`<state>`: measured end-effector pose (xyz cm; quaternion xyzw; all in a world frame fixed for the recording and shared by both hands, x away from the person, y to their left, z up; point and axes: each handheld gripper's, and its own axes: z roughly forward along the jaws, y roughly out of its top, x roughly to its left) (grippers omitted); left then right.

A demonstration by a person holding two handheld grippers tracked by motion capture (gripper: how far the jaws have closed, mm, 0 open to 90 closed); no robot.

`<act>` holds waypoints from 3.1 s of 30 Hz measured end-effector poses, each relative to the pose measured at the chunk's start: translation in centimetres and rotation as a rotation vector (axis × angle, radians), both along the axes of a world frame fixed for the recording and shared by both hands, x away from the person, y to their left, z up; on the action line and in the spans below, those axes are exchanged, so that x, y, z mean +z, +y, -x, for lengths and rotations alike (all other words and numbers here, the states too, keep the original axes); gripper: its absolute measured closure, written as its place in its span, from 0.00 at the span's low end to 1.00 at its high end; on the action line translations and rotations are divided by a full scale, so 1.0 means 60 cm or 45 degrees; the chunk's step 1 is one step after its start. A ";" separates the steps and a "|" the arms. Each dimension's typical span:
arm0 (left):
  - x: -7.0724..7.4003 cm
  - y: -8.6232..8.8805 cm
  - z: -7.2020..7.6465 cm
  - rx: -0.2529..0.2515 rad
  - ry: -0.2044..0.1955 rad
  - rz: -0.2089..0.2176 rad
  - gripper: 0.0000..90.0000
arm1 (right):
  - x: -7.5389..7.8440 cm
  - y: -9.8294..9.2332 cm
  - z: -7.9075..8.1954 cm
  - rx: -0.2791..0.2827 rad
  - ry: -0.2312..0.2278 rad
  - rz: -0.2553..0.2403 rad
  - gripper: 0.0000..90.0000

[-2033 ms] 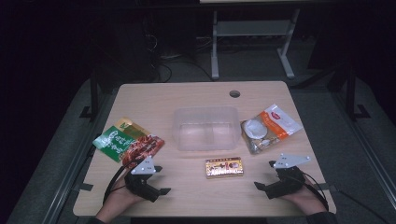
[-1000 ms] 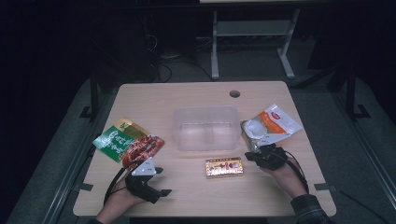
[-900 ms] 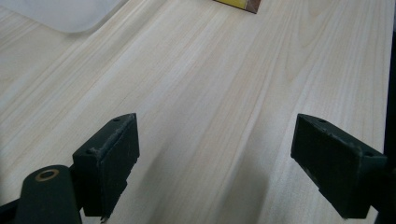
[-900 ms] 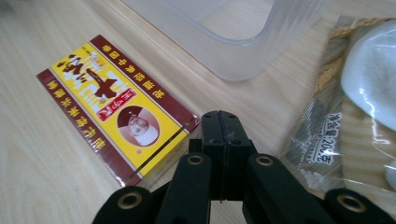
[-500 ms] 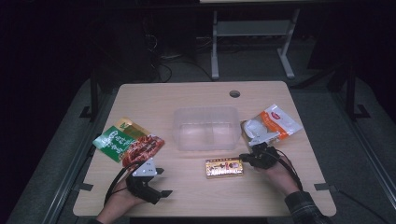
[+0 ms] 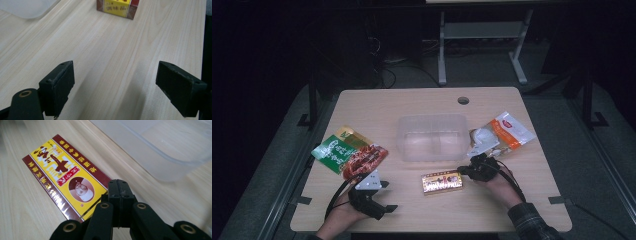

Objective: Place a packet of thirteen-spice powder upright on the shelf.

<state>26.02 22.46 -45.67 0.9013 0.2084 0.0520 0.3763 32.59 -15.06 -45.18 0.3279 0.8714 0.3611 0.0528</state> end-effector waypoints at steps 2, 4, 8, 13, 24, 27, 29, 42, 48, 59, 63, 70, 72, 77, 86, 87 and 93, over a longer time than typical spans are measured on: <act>-0.001 0.000 0.000 -0.001 0.003 0.002 0.17 | 0.000 0.012 -0.001 0.020 -0.003 0.004 1.00; -0.001 0.000 0.000 -0.004 0.004 0.001 0.17 | 0.000 0.023 -0.002 0.040 -0.002 0.003 1.00; -0.001 0.000 0.000 -0.003 0.003 0.009 0.17 | 0.000 0.045 -0.002 0.081 -0.009 0.002 1.00; 0.000 -0.001 0.002 -0.014 -0.002 0.005 0.17 | 0.000 0.075 -0.003 0.132 -0.014 0.002 1.00; -0.002 -0.011 0.004 -0.054 0.003 -0.001 0.16 | 0.000 0.121 0.008 0.217 -0.017 0.001 1.00; -0.003 -0.013 0.003 -0.064 0.002 -0.009 0.16 | 0.000 0.130 0.011 0.239 -0.024 0.002 1.00; -0.004 -0.015 0.004 -0.064 0.005 -0.009 0.16 | 0.000 0.134 0.012 0.256 -0.036 0.013 1.00; -0.014 -0.042 -0.003 -0.097 0.007 -0.019 0.17 | 0.020 0.100 0.013 0.179 -0.054 -0.073 0.93; -0.016 -0.047 -0.007 -0.095 -0.005 -0.036 0.20 | 0.025 0.086 0.015 0.160 -0.067 -0.087 0.88; -0.016 -0.052 -0.011 -0.112 -0.011 -0.030 0.33 | 0.026 0.083 0.014 0.145 -0.076 -0.083 0.85; -0.015 -0.053 -0.010 -0.109 -0.009 -0.041 0.35 | 0.026 0.082 0.015 0.140 -0.082 -0.081 0.83; -0.008 -0.057 -0.011 -0.099 0.006 -0.048 0.36 | 0.030 0.076 0.016 0.137 -0.096 -0.095 0.70; -0.003 -0.055 -0.010 -0.085 0.007 -0.013 0.36 | 0.033 0.067 0.016 0.142 -0.105 -0.112 0.65; 0.014 -0.045 -0.013 -0.066 -0.006 0.046 0.36 | 0.041 0.050 0.016 0.151 -0.105 -0.140 0.57; 0.032 -0.030 -0.011 -0.113 -0.021 0.137 0.36 | 0.053 0.007 0.019 0.339 -0.147 -0.290 0.31; 0.033 -0.029 -0.010 -0.124 -0.023 0.139 0.36 | 0.053 0.006 0.019 0.367 -0.150 -0.302 0.30; 0.039 -0.033 -0.003 -0.198 -0.035 0.171 0.36 | 0.051 0.024 0.031 0.564 -0.190 -0.339 0.20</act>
